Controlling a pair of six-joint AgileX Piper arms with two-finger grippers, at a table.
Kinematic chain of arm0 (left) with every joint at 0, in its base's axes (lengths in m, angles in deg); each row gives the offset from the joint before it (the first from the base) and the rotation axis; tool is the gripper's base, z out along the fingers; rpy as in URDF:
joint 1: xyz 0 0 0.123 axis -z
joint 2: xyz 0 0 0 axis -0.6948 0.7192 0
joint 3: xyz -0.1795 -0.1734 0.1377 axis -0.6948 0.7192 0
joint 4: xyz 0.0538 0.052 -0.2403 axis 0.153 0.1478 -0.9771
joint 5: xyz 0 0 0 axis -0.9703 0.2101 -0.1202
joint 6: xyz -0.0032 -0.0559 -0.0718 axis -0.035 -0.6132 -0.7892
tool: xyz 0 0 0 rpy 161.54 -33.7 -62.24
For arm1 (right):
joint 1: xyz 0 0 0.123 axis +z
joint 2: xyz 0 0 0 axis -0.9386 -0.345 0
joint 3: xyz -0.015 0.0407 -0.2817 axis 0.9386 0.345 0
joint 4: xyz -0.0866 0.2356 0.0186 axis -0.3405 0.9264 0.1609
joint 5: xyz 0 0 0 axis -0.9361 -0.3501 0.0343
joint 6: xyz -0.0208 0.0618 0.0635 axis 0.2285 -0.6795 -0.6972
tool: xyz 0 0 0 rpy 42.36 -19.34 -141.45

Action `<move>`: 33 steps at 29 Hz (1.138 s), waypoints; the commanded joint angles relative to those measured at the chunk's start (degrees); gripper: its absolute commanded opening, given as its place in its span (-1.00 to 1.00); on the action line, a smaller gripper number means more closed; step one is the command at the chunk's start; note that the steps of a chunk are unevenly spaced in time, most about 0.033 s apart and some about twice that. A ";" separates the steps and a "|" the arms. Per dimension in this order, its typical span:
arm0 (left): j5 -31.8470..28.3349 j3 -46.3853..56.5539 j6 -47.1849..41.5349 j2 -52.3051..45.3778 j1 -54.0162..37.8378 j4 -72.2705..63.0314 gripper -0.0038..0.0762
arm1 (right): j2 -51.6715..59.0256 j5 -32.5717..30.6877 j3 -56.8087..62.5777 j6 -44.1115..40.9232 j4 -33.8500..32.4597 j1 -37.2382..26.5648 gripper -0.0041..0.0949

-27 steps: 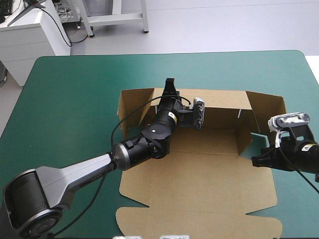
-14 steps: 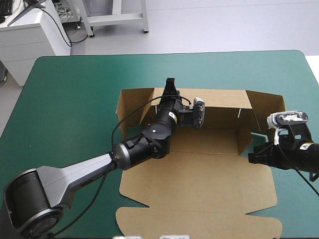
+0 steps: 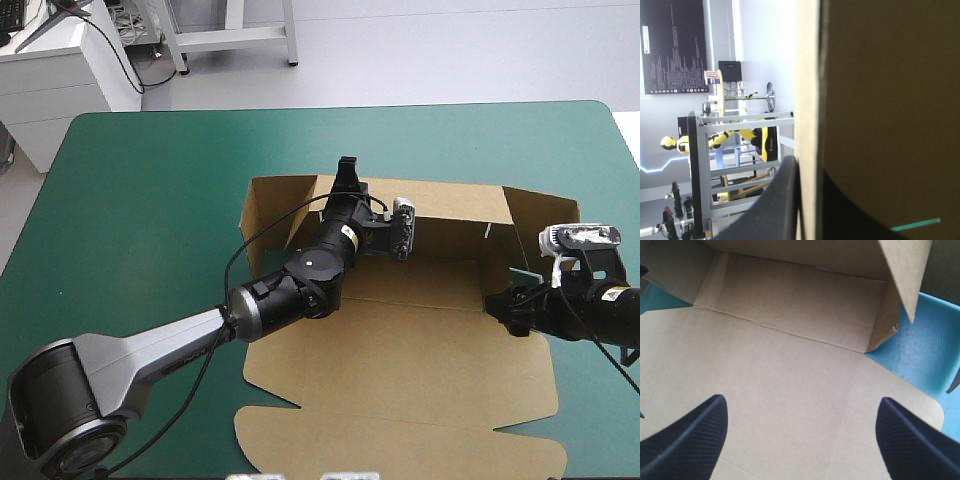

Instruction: Fold the box

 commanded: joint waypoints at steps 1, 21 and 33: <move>-3.55 -0.19 -4.05 -2.16 0.47 3.11 -0.92 | 0.46 0.90 -1.51 0.11 2.69 0.06 0.63; -5.35 6.67 -21.28 -0.76 0.47 21.01 -0.92 | -8.97 8.78 -21.08 -11.05 -4.24 -0.04 0.37; -5.98 6.67 -22.35 -0.63 0.47 21.01 -0.92 | -34.18 8.21 -42.69 -12.61 -7.15 -0.04 0.25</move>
